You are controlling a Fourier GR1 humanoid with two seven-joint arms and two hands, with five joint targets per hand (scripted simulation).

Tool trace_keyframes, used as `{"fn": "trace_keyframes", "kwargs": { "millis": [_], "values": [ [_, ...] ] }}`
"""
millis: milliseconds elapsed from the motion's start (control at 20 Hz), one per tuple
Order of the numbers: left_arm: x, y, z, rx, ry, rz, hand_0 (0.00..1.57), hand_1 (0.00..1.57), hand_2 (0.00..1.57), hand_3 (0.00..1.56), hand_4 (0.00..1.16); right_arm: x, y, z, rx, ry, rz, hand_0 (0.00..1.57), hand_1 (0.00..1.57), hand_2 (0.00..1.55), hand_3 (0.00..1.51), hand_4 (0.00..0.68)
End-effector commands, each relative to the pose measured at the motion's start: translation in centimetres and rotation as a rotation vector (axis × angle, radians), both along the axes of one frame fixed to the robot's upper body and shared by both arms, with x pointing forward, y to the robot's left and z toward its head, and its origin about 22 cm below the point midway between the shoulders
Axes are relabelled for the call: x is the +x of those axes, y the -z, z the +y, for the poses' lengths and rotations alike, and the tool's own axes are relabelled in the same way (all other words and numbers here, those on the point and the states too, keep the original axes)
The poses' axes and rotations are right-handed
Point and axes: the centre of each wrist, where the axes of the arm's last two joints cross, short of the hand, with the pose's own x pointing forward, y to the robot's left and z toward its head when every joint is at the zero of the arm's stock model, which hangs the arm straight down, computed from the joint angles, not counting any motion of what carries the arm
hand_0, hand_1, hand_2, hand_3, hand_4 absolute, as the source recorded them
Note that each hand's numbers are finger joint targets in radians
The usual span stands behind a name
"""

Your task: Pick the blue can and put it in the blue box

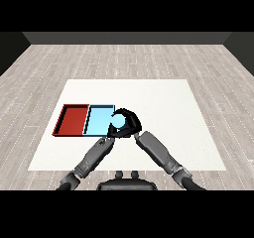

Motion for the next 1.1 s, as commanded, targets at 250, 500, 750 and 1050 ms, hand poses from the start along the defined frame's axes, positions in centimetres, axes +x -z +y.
{"fn": "trace_keyframes", "kwargs": {
  "millis": [250,500,750,1050],
  "values": [
    [0.8,1.7,0.5,-0.015,-0.011,-0.019,1.57,1.57,1.52,1.45,1.12,-0.4,-1.8,0.4,0.009,0.002,0.021,0.00,0.00,0.00,0.00,0.000],
    [1.2,0.1,0.5,0.013,-0.010,0.016,1.57,1.57,1.56,1.49,1.14,-1.4,0.2,-0.7,0.016,0.024,0.019,0.00,0.00,0.00,0.00,0.000],
    [1.2,-0.3,0.4,0.039,-0.009,-0.010,1.57,1.57,1.57,1.51,1.13,-0.3,-1.4,-1.7,0.047,0.024,0.057,0.00,0.00,0.00,0.00,0.000],
    [1.0,2.5,2.3,0.054,-0.040,-0.009,1.57,1.57,1.57,1.50,1.13,-1.1,-1.8,-4.7,0.100,0.062,0.017,0.00,0.00,0.00,0.00,0.000]
  ]
}}
